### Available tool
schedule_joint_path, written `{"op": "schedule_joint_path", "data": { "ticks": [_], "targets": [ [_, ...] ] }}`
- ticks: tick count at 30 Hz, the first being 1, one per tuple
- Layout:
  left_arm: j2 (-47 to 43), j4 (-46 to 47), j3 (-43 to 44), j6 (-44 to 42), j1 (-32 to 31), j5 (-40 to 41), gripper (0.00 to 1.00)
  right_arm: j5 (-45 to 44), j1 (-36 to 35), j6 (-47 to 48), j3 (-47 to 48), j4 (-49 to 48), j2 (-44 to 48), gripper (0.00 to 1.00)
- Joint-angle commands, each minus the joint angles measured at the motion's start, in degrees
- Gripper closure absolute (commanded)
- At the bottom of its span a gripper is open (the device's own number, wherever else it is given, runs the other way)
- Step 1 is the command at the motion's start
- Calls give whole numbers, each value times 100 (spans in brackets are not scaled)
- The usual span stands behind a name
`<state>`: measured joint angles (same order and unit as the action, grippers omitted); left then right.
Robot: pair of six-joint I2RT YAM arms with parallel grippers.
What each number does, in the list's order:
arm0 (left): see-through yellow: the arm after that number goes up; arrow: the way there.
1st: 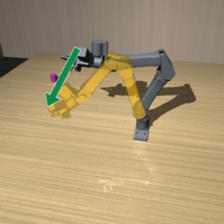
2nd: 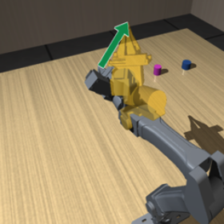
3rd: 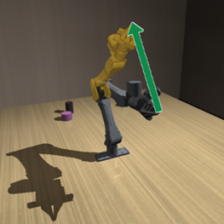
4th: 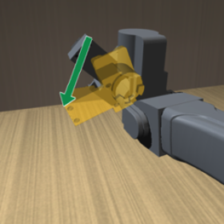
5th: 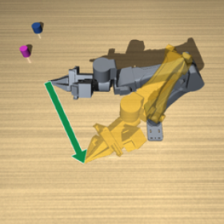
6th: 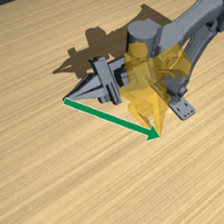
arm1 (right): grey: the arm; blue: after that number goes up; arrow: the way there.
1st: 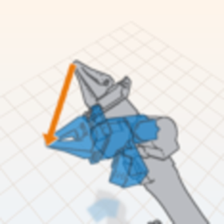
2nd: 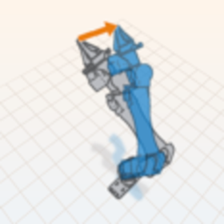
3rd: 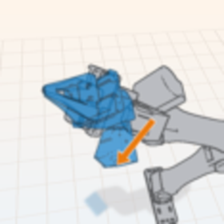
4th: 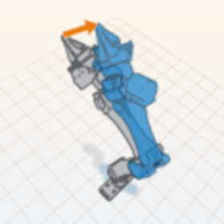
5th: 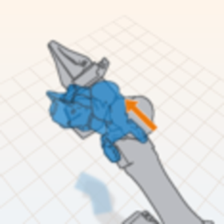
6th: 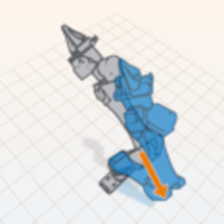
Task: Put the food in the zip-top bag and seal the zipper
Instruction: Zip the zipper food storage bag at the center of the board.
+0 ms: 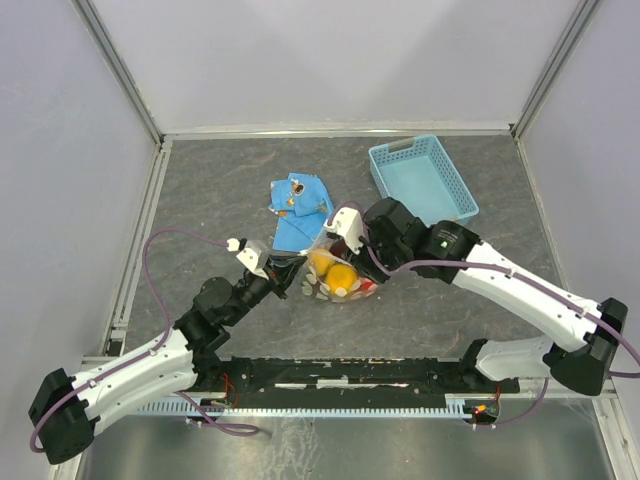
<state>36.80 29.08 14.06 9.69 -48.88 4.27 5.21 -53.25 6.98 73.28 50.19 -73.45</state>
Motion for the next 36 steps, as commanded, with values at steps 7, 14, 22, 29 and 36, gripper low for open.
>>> {"op": "schedule_joint_path", "data": {
  "ticks": [7, 14, 22, 29, 36],
  "targets": [
    [-102, 203, 27, -328, -7, 83, 97, -692, -12, -150, -132, -886, 871, 91],
    [-179, 274, -23, -284, -7, 10, 97, -161, -15, -79, -225, -880, 814, 77],
    [-67, 239, 35, -285, -7, 27, 97, 420, -10, 94, -165, -860, 861, 56],
    [-64, 225, 35, -288, -3, 56, 97, 958, -16, 203, -169, -879, 843, 51],
    [-85, 217, 35, -299, -9, 70, 97, 965, -14, 275, -109, -823, 379, 51]
  ]
}}
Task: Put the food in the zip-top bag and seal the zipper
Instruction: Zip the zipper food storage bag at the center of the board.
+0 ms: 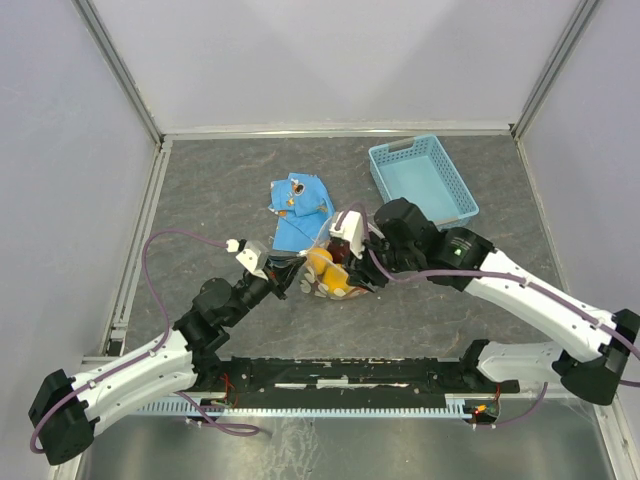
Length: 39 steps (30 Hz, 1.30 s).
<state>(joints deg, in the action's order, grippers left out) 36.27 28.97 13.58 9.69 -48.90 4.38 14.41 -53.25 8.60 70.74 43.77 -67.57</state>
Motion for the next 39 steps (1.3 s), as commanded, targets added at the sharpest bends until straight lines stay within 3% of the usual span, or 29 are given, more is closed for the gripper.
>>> {"op": "schedule_joint_path", "data": {
  "ticks": [1, 4, 9, 10, 20, 30, 33, 39],
  "targets": [
    [-47, 219, 81, -303, -2, 55, 97, -110, -12, 138, 131, -217, -262, 52],
    [-59, 195, 91, -299, -1, 17, 97, -356, -9, 279, 136, -211, -376, 60],
    [-76, 180, 92, -300, -5, -22, 97, -702, -5, 318, 178, -288, -333, 95],
    [-88, 179, 92, -301, -5, -24, 97, -754, -6, 313, 174, -338, -287, 98],
    [-292, 228, 12, -221, 62, -221, 95, -943, -12, 264, 1, -572, 76, 98],
    [82, 399, 72, 250, 626, -1301, 46, -728, -12, 272, -167, -692, 166, 98],
    [311, 560, 74, 413, 818, -1600, 40, -644, -13, 265, -211, -707, 215, 98],
    [765, 1249, 89, 826, 1204, -2502, 39, -521, -7, 274, -324, -760, 301, 98]
  ]
}}
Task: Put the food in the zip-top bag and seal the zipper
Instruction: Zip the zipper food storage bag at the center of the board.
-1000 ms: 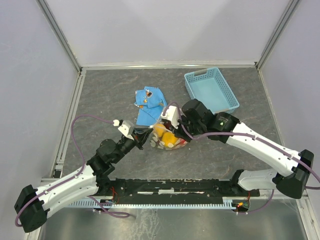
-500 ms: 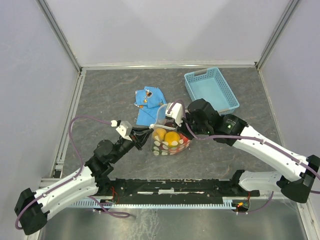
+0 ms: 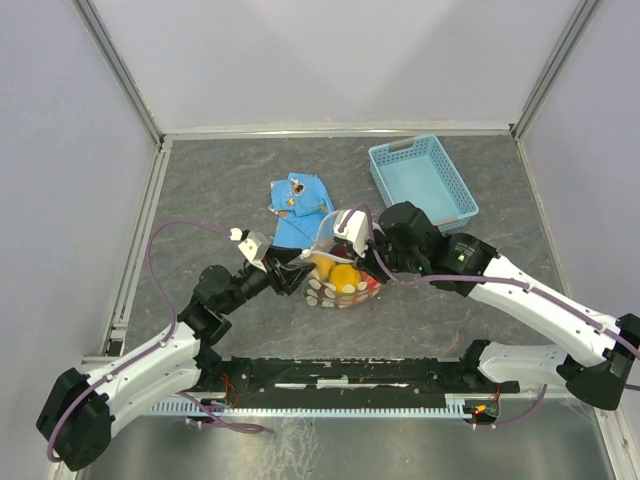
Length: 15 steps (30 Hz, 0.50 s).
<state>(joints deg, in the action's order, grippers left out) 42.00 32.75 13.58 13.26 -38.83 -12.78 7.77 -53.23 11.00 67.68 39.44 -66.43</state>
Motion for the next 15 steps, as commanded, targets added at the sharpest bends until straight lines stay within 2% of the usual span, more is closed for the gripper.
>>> {"op": "schedule_joint_path", "data": {
  "ticks": [1, 9, 11, 15],
  "targets": [
    [261, 960, 106, 517, 229, -916, 39, 153, -9, 33, -26, -333, 187, 98],
    [704, 1374, 209, 646, 322, -1349, 41, 224, -18, 25, -62, -374, 139, 98],
    [751, 1427, 223, 656, 344, -1387, 46, 240, -8, 16, -78, -395, 126, 98],
    [766, 1540, 213, 691, 367, -1382, 68, 236, -16, 14, -69, -402, 100, 98]
  ]
}}
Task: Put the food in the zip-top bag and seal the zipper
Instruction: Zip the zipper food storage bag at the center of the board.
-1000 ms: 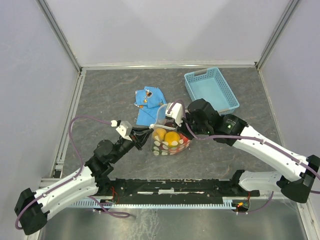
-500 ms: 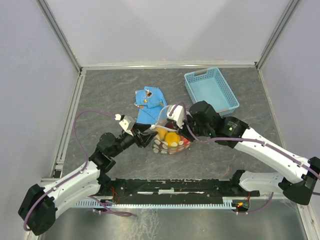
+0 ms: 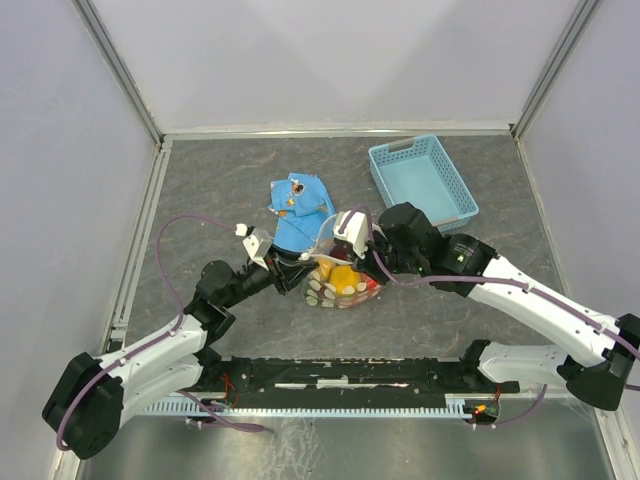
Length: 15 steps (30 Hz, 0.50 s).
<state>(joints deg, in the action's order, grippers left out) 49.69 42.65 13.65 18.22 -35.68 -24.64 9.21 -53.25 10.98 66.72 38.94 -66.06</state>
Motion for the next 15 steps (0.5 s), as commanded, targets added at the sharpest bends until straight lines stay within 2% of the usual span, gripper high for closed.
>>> {"op": "schedule_joint_path", "data": {
  "ticks": [1, 5, 10, 12, 15],
  "targets": [
    [-8, 544, 209, 192, 57, -198, 74, 61, -16, 18, 26, -352, 63, 98],
    [-91, 407, 200, 117, 85, -188, 97, -104, -16, 24, -11, -420, 105, 98],
    [-352, 195, 163, 4, 87, -159, 97, -303, -15, 42, 25, -454, 157, 95],
    [-435, 126, 133, -15, 89, -163, 97, -315, -9, 101, 75, -466, 166, 89],
    [-526, 63, 100, -20, 86, -163, 97, -125, -9, 255, 218, -457, 133, 69]
  ]
}}
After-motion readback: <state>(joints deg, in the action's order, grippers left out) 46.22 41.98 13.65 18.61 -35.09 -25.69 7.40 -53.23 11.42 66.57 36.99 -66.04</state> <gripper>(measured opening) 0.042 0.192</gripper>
